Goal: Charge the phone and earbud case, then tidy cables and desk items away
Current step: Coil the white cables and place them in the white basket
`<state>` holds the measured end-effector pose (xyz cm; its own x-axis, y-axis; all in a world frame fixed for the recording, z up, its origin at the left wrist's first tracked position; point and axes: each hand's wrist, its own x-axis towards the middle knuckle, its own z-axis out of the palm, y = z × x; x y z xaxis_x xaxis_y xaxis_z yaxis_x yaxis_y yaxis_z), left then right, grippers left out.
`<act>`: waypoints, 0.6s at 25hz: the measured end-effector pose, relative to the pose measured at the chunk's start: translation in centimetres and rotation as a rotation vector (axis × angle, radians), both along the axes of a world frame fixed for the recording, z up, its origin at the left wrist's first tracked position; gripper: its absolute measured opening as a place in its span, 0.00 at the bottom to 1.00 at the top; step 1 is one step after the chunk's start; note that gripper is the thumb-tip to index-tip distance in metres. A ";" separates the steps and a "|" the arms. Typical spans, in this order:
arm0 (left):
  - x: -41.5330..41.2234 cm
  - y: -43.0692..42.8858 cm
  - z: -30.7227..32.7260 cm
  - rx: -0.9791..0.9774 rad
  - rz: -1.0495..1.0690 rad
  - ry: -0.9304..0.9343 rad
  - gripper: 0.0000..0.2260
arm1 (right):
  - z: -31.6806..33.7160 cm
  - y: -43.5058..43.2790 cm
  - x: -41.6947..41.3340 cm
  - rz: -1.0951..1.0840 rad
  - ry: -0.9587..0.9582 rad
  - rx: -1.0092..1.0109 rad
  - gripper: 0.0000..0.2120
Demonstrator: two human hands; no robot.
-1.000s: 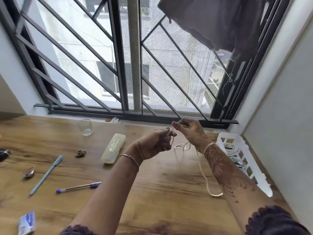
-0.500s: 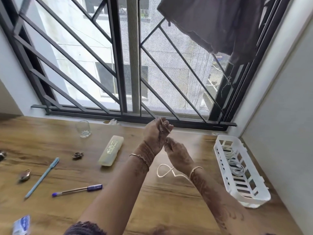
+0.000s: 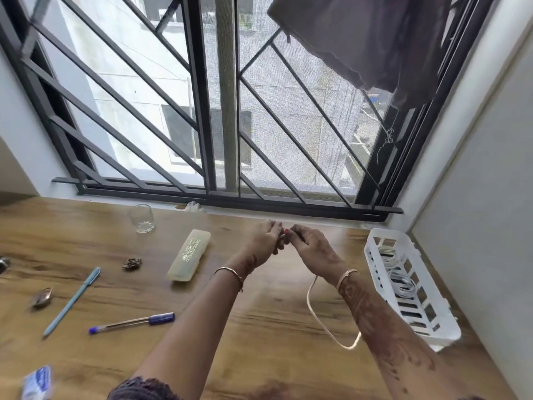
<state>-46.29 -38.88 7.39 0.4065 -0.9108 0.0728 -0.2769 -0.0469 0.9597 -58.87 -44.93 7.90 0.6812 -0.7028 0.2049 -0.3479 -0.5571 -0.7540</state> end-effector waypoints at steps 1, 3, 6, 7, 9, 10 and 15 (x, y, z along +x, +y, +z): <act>-0.1 0.3 0.3 0.010 0.000 -0.012 0.17 | 0.2 -0.2 0.0 0.011 0.039 -0.034 0.11; -0.4 0.8 0.9 0.028 -0.004 0.020 0.18 | 0.5 -0.9 -0.1 0.025 0.073 -0.068 0.09; -0.3 1.3 1.3 0.109 -0.055 0.218 0.18 | 1.0 -1.6 -0.4 0.018 0.008 -0.056 0.10; -0.1 1.5 1.3 0.152 -0.088 0.335 0.18 | 0.9 -1.8 -0.4 0.013 -0.021 -0.051 0.11; 0.6 1.7 1.1 0.222 -0.183 0.650 0.18 | 0.7 -2.0 -0.1 0.002 -0.057 -0.042 0.14; 0.7 1.8 1.1 0.231 -0.231 0.782 0.18 | 0.5 -2.0 0.1 -0.004 -0.066 -0.037 0.16; 0.2 1.5 1.3 -0.017 -0.287 1.168 0.21 | -1.4 -0.7 0.8 -0.050 -0.035 -0.106 0.09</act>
<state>-46.12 -37.33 8.66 0.0175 -0.9813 -0.1919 0.7620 -0.1112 0.6380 -58.08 -45.61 6.53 0.6369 -0.7089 0.3030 -0.3516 -0.6169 -0.7041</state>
